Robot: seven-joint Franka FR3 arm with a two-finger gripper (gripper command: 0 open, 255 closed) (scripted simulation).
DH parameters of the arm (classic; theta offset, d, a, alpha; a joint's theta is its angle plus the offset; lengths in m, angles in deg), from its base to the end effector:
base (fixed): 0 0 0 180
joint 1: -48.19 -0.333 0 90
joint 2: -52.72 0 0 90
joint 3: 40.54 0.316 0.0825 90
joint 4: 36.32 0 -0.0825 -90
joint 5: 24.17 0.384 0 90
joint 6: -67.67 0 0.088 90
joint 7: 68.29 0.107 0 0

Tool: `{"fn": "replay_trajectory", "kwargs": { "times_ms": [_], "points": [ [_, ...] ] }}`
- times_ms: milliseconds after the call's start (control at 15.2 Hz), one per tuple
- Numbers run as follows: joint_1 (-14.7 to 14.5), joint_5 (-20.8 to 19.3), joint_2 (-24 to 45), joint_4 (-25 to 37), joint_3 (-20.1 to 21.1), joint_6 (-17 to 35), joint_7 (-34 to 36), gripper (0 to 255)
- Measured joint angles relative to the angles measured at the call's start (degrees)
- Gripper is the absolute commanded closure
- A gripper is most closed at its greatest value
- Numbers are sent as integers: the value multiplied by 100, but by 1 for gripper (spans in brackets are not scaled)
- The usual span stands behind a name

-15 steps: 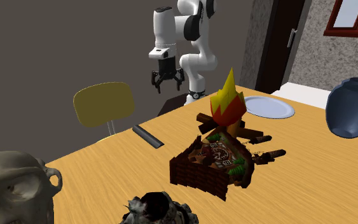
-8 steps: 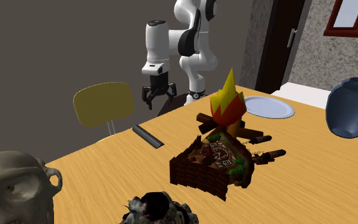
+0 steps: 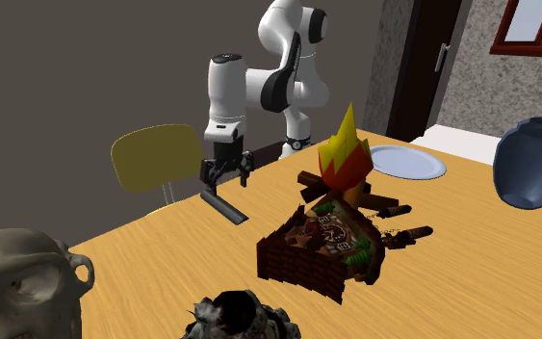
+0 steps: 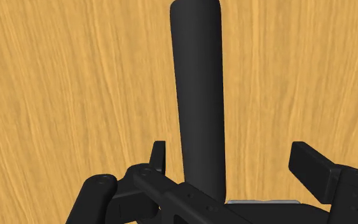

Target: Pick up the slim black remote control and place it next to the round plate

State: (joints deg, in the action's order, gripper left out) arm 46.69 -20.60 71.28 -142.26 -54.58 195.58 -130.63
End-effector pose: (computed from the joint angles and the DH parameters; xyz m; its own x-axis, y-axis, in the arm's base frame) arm 0.6233 -0.1265 0.3608 0.6615 0.7499 0.0100 0.7473 -0.6603 0.0741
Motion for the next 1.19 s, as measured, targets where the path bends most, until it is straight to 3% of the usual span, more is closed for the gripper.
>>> {"fn": "replay_trajectory", "kwargs": {
  "times_ms": [924,990,1188],
  "points": [
    [86,140,586,141,84,471,-193,0],
    [86,140,586,141,84,471,-193,255],
    [78,140,566,140,89,441,-190,255]
  ]
}}
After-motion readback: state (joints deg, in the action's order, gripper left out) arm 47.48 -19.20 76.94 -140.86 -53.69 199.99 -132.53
